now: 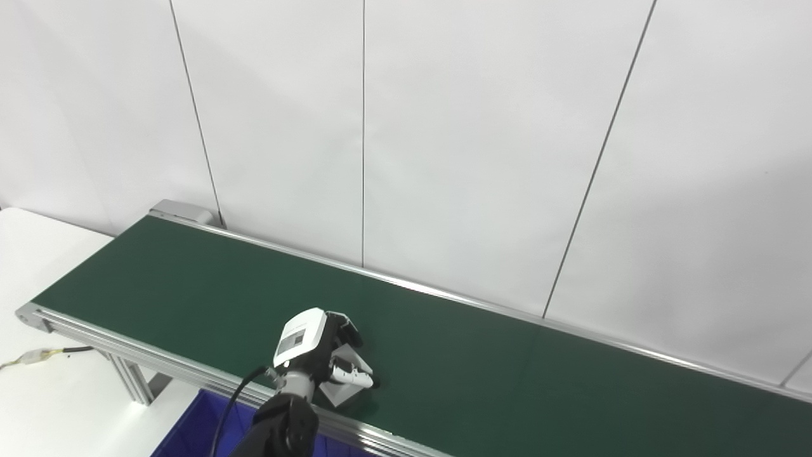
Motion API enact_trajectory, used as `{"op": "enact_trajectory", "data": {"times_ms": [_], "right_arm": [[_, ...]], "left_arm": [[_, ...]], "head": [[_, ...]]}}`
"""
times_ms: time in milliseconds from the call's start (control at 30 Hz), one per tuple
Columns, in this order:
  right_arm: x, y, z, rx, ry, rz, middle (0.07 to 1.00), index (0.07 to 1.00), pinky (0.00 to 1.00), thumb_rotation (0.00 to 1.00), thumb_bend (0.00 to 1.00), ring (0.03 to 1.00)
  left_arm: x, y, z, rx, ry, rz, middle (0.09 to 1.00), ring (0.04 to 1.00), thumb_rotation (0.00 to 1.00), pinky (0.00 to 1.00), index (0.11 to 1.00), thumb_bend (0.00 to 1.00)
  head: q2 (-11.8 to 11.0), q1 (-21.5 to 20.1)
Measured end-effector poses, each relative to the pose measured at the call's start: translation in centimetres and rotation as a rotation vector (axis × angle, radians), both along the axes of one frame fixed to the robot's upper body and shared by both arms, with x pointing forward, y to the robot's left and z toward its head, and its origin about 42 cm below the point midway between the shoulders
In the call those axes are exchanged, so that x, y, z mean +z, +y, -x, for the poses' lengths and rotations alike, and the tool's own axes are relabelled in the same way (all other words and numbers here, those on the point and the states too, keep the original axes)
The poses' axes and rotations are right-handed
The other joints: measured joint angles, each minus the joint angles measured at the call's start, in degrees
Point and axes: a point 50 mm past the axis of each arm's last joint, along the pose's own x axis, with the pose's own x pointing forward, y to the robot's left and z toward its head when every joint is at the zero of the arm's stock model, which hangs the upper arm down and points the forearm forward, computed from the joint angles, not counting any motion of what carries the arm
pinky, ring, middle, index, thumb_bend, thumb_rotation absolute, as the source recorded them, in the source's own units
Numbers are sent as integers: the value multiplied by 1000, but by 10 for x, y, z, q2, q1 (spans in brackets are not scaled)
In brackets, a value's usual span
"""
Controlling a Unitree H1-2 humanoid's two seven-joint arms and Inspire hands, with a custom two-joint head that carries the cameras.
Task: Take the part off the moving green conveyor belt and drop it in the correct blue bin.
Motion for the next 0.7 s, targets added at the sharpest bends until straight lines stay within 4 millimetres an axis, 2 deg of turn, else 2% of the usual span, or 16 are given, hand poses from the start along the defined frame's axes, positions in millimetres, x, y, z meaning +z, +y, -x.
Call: {"op": "enact_trajectory", "data": {"times_ms": [200, 233, 267, 300, 333, 400, 467, 567, 700], "right_arm": [[1, 1, 0, 1, -4, -2, 869, 934, 681, 46, 902, 808], [1, 1, 0, 1, -4, -1, 872, 937, 681, 50, 899, 810], [1, 1, 0, 1, -4, 1, 873, 939, 682, 56, 898, 811], [2, 1, 1, 3, -6, 3, 873, 941, 681, 64, 897, 811], [3, 2, 2, 5, -11, 4, 871, 942, 679, 65, 896, 809], [7, 3, 2, 11, -27, 3, 866, 940, 671, 47, 892, 799], [9, 5, 2, 11, -32, -2, 865, 935, 668, 48, 886, 795], [8, 7, 2, 13, -32, 1, 872, 935, 669, 82, 875, 797], [7, 12, 4, 7, -36, 6, 888, 951, 703, 136, 860, 813]], "left_arm": [[39, -10, 13, -51, -195, 108, 492, 405, 0, 307, 503, 496], [46, -12, 17, -63, -226, 129, 491, 405, 0, 308, 502, 497], [52, -14, 21, -76, -256, 141, 491, 407, 0, 311, 501, 497], [56, -15, 25, -88, -278, 153, 493, 409, 0, 315, 500, 497], [59, -16, 28, -95, -294, 168, 495, 411, 0, 323, 500, 497], [60, -14, 35, -95, -304, 190, 487, 404, 0, 311, 506, 496], [55, -11, 43, -86, -294, 206, 487, 405, 0, 308, 506, 496], [46, -6, 52, -85, -271, 239, 493, 408, 0, 306, 505, 496], [41, -2, 61, -85, -265, 271, 495, 406, 0, 294, 505, 495]], "head": [[14, -15], [20, -37], [20, -37], [26, -62], [28, -66], [39, -107], [39, -107], [61, -153], [76, -171]]}}
